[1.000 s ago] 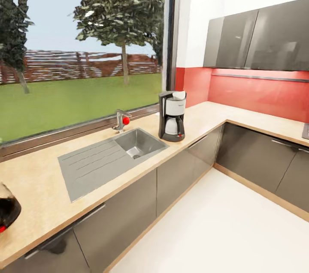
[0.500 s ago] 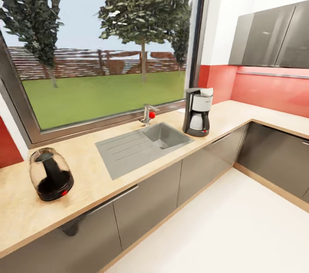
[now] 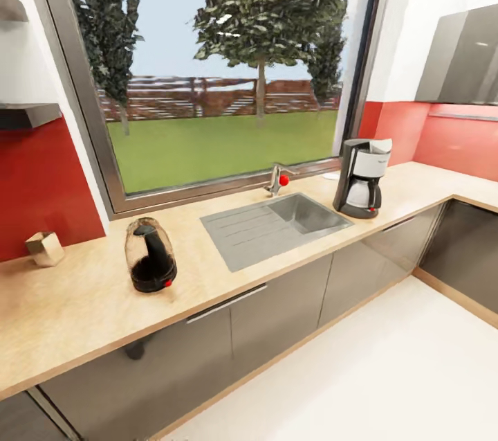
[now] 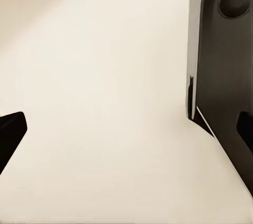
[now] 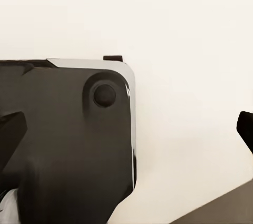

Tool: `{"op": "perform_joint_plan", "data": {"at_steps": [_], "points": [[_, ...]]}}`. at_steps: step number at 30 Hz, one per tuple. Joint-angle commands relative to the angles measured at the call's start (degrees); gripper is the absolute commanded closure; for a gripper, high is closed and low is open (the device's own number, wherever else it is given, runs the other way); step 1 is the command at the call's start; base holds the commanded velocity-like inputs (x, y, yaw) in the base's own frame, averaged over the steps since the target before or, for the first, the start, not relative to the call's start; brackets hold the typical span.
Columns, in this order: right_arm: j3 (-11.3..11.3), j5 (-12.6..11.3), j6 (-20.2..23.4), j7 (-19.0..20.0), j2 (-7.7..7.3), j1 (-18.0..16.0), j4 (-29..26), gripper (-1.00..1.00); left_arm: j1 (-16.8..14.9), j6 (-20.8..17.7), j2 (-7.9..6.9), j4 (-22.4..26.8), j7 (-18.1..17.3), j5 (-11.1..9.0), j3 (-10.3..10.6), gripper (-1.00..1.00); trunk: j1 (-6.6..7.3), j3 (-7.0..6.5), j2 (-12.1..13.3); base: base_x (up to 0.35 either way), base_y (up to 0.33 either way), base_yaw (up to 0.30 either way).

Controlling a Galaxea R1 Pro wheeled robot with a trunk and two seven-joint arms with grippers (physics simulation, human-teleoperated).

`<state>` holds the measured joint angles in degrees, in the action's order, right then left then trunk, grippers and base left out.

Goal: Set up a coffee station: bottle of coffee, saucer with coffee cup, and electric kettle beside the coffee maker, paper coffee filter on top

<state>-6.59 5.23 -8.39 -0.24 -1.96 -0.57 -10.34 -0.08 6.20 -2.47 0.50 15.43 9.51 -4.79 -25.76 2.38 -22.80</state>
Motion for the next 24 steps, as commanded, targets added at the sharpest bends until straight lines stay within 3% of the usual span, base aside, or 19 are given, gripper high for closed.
{"op": "perform_joint_plan", "data": {"at_steps": [1,24], "points": [[-0.44,0.56,-0.19,-0.02,0.02,-0.04,0.03,-1.0,-0.01,0.13,0.01,0.03,0.14,0.6,-0.49,-1.0,-0.03,0.17,-0.12,-0.02,0.02,0.239],[-0.44,0.56,-0.2,-0.04,0.02,-0.04,0.05,-1.0,-0.01,0.21,0.01,0.03,0.13,0.6,-0.49,-1.0,-0.03,1.49,-0.12,-0.001,0.002,0.239]]}}
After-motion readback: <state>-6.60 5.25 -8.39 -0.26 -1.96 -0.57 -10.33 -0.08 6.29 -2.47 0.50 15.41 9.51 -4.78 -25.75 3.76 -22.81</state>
